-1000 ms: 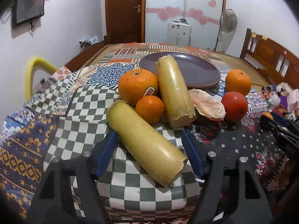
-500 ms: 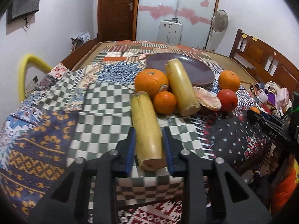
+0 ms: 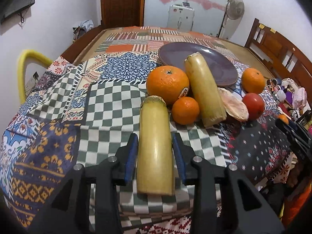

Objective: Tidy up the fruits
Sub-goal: 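Carry the yellow cylinder onto the purple plate and release while the right tool sets the mandarin there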

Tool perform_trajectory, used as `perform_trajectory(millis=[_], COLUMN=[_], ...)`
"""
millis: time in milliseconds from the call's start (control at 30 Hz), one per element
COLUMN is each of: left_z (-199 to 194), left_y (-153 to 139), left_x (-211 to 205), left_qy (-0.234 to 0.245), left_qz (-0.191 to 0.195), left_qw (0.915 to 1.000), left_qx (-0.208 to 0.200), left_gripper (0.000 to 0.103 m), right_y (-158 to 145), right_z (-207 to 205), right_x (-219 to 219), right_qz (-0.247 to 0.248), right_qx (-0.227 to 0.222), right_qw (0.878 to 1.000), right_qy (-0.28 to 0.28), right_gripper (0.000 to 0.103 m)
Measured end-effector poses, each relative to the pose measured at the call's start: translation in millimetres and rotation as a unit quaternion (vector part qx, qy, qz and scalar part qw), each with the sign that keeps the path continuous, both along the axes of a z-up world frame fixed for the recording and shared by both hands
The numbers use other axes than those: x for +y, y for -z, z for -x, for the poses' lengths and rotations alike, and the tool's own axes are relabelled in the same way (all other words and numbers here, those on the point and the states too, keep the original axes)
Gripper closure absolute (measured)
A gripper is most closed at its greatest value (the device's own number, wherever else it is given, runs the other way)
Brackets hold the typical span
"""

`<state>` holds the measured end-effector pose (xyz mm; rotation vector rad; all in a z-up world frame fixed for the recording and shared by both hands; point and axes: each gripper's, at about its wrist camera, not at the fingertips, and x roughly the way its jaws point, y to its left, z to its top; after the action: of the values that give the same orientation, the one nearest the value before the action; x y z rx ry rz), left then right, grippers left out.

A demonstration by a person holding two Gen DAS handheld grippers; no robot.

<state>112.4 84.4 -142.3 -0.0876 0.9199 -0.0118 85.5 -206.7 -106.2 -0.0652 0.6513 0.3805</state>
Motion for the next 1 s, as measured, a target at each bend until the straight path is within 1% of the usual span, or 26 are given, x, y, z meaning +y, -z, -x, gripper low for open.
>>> perform_trajectory(millis=[133,233,367,467,600,700,833,1000], left_z=[-20,-28,-25,-16,-1,10,21,23], left_y=[8,12,13,7,-13,-35,-66,-98], left_x=[0,0,2,1,0,-3,-9,-15], left_qy=[-0.001,-0.004,-0.001,0.0,0.007,0.011,0.018,0.024], left_qz=[0.0,-0.008,-0.011,-0.009,-0.005,-0.003,-0.007,0.005], left_qw=[0.9999,0.9999,0.9999,0.9999,0.9993,0.9975,0.9929,0.9879], left_qx=[0.015,0.013,0.003,-0.005,-0.036,-0.07,-0.118,-0.154], left_gripper=[0.067,0.067,0.067,0.067,0.067,0.067,0.067,0.067], right_y=[-3,-6,-12,-18,-30,-38,-51,-70], right_z=[-3,-5,-6,-7,-9,-10,-12,-14], right_x=[0,1,2,5,10,15,21,31], right_qz=[-0.002,-0.004,-0.006,-0.007,-0.011,-0.012,-0.015,-0.017], right_qx=[0.0,-0.002,-0.008,-0.014,-0.028,-0.039,-0.054,-0.074], right_qw=[1.0,1.0,1.0,1.0,1.0,0.999,0.998,0.997], right_qy=[-0.003,-0.005,-0.007,-0.008,-0.009,-0.011,-0.016,-0.025], right_gripper=[0.071,0.071,0.071,0.071,0.071,0.071,0.071,0.071])
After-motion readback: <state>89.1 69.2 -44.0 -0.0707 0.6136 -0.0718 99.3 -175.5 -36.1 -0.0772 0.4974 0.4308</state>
